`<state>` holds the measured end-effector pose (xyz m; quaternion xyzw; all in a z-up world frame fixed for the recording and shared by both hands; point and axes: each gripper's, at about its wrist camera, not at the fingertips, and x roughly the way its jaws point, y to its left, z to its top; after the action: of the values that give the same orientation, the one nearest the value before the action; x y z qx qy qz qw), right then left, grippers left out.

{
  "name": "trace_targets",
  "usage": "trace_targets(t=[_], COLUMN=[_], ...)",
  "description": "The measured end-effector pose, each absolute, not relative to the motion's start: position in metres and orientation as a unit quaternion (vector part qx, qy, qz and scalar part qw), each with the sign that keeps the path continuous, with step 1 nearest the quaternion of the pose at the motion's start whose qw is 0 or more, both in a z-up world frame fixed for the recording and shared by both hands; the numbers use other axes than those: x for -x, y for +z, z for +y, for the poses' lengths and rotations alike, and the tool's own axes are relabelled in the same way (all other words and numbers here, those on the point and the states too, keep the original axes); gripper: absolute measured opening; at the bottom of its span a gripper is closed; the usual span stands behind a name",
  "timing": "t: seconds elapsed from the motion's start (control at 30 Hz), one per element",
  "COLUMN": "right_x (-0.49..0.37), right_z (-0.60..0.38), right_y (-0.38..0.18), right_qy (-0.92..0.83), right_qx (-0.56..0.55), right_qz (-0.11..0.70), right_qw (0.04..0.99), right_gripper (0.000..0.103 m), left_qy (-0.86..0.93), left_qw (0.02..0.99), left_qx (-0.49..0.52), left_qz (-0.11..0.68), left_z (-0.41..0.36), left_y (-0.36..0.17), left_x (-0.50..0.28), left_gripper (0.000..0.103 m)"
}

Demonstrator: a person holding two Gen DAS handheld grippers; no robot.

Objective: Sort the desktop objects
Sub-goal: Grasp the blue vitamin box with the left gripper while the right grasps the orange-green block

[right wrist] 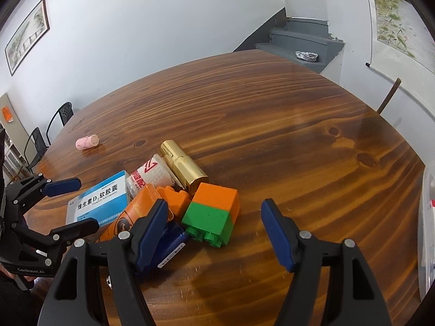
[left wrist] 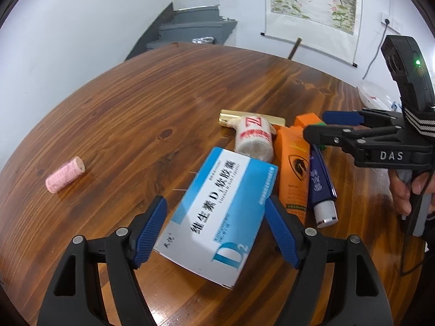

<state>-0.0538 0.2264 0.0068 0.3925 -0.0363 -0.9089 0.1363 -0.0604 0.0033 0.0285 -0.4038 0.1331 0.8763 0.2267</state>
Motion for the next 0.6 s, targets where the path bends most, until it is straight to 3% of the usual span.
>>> trace_targets(t=[0.17,0.6], right_x=[0.053,0.056], right_z=[0.229,0.237], right_y=[0.006,0.005], right_qy=[-0.912,-0.913], right_qx=[-0.387,-0.388], right_qz=[-0.034,-0.045], right_qw=[0.132,0.117], right_gripper=[0.075,0.077], left_qy=[0.875,0.885], left_qw=[0.216,0.17], left_qx=[0.394,0.412], left_qz=[0.179,0.134], left_z=[0.015,0.008], left_y=[0.021,0.016], left_x=[0.055,0.07], left_gripper=[0.079,0.079])
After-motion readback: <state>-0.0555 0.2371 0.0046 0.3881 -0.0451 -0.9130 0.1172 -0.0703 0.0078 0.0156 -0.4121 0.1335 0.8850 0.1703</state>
